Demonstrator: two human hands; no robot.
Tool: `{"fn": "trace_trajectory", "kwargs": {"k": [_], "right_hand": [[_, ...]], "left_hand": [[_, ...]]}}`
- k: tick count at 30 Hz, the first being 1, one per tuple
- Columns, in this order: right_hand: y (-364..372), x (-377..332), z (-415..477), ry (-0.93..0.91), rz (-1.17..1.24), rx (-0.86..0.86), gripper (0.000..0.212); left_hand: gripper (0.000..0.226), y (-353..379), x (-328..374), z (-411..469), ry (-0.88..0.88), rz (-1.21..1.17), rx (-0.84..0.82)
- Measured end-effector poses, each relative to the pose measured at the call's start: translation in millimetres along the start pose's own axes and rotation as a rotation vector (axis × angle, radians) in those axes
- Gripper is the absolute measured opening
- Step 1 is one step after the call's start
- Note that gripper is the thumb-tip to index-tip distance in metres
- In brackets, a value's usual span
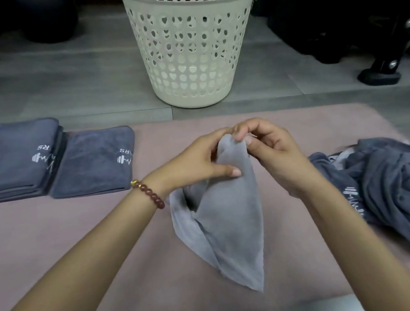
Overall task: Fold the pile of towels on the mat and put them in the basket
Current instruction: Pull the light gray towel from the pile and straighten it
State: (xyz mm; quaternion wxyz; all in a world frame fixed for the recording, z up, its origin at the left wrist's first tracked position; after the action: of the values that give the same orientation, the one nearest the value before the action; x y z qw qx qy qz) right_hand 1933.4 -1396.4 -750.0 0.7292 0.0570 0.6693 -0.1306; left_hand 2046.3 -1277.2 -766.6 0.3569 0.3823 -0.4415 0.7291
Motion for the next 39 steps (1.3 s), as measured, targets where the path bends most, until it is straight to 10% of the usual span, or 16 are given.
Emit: {"fn": "trace_trajectory", "kwargs": {"k": [7,11,14,16,24,39], "right_hand": [[2.4,39.9,-14.1,0.292,-0.305,-0.147,0.067],[19.4,102.3,-35.7,0.549,-0.484,-0.179,0.010],[-7.6,117.9,-25.3,0.579,-0.476,0.032,0.038],[-32.9,104.6,-6.9,0.574,-0.380,0.221,0.019],[-140.0,-113.9,121.3,0.130,0.079,0.915,0.018],[-214.6,-504.9,140.5,-0.332,0.256,0.909,0.026]], "left_hand": [[0.021,-14.0,12.9,-1.0,-0.039,-0.017,0.658],[0.035,-34.9,35.1,-0.2,0.003,-0.164,0.758],[0.025,-61.4,51.3,10.1,0.026,-0.257,0.931],[0.020,-82.6,66.0,22.1,0.021,-0.260,1.039],[0.046,-190.7,128.6,99.4,-0.027,-0.173,1.041],[0.009,-290.5,400.6,188.6,0.307,-0.021,0.933]]}}
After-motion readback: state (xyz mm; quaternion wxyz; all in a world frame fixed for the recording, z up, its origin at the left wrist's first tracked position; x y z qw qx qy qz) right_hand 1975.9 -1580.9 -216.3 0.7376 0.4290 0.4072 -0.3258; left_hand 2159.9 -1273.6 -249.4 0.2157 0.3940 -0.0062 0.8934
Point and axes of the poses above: each hand's wrist, its own z-axis towards the middle knuckle, its own y-axis out of the palm, x = y × z, the point moved 1 cm from there along z, towards the middle knuckle, and after that the axes turned 12 degrees about y, right-handed, at the moved point
